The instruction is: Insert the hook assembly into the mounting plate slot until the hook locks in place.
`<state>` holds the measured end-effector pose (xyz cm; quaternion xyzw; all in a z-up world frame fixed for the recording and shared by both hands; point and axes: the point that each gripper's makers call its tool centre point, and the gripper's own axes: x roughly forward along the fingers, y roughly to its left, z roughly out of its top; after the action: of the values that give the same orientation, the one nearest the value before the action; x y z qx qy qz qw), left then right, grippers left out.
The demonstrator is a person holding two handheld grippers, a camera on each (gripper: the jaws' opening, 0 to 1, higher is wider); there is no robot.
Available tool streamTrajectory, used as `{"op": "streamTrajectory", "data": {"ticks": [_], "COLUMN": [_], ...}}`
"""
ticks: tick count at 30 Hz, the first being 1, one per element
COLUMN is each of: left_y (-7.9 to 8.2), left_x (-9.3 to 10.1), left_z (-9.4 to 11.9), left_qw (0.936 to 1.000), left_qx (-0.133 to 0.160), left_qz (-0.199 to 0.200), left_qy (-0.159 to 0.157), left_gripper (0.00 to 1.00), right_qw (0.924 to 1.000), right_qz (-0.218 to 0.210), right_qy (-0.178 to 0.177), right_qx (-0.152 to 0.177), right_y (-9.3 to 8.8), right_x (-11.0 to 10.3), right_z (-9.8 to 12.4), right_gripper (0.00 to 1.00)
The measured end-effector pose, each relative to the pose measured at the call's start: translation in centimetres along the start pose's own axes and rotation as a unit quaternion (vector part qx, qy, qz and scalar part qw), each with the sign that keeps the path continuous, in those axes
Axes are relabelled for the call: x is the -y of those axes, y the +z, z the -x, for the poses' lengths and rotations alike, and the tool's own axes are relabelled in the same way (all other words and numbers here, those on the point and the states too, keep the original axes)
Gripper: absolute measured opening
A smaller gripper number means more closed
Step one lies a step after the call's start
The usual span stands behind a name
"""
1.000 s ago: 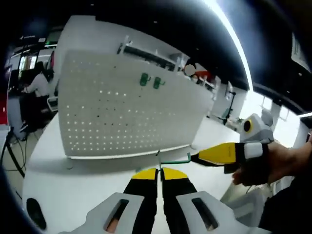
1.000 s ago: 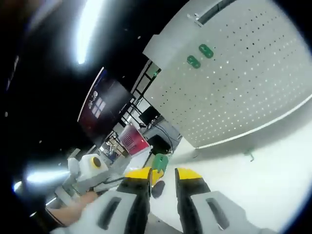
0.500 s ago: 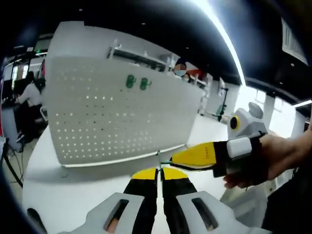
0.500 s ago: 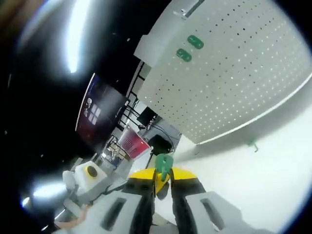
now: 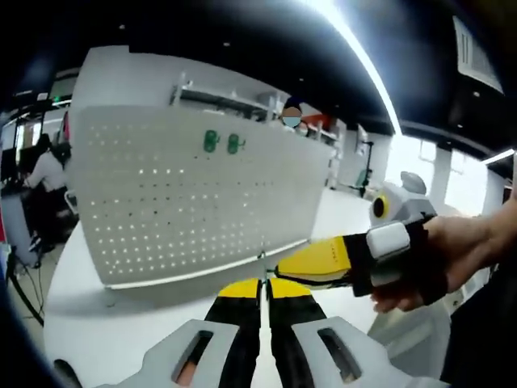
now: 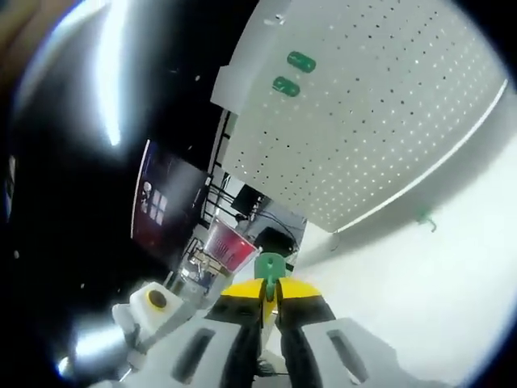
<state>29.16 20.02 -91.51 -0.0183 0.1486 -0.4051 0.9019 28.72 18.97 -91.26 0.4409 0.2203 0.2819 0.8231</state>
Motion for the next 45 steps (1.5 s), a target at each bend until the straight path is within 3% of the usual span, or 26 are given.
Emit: {"op": "streamTrajectory", "data": {"ticks": [11, 13, 15, 21, 24, 26, 28, 34, 38, 45], "left_y": [0.2, 0.3, 0.1, -0.2, -0.2, -0.3, -0.4, -0.8, -0.8, -1.0], "left_x": [-0.1, -0.1, -0.1, -0.4, -0.4, -0.4, -0.2, -0.5, -0.6, -0.5], "left_z": [0.1, 0.2, 0.1, 0.2, 0.3, 0.3, 0.3, 0.6, 0.7, 0.9], "left_qw": [0.9999, 0.9999, 1.0000, 0.9997, 0.9995, 0.9993, 0.9977, 0.9977, 0.9974, 0.9970], "left_qx": [0.000, -0.001, -0.004, -0.017, -0.022, -0.021, -0.019, -0.017, -0.013, -0.016], "left_qz": [-0.011, -0.011, -0.008, 0.019, 0.022, 0.030, 0.064, 0.066, 0.070, 0.074], "left_qy": [0.002, 0.004, 0.003, 0.000, 0.001, -0.003, -0.010, -0.007, -0.006, -0.014], "left_gripper": [0.01, 0.01, 0.02, 0.03, 0.06, 0.13, 0.26, 0.50, 0.70, 0.89], "right_qw": [0.9999, 0.9999, 0.9989, 0.9975, 0.9948, 0.9913, 0.9884, 0.9744, 0.9609, 0.9369], "right_qz": [-0.009, 0.003, 0.045, 0.070, 0.101, 0.131, 0.151, 0.223, 0.275, 0.347], "right_qy": [-0.005, -0.007, -0.013, -0.013, -0.008, -0.006, -0.008, -0.004, -0.006, -0.009], "right_qx": [0.010, 0.012, 0.006, -0.006, -0.009, -0.004, -0.011, -0.024, -0.028, -0.043], "right_y": [0.3, 0.2, 0.2, -0.1, -0.1, 0.3, 0.2, 0.1, 0.1, -0.2], "right_x": [-0.5, -0.7, -0.6, -0.8, -1.4, -1.7, -1.9, -2.5, -2.7, -2.7], "right_z": [-0.3, -0.3, -0.3, -0.4, -0.5, -0.5, -0.6, -0.7, -0.8, -1.0], "right_gripper": [0.01, 0.00, 0.00, 0.00, 0.00, 0.00, 0.00, 0.00, 0.00, 0.00]}}
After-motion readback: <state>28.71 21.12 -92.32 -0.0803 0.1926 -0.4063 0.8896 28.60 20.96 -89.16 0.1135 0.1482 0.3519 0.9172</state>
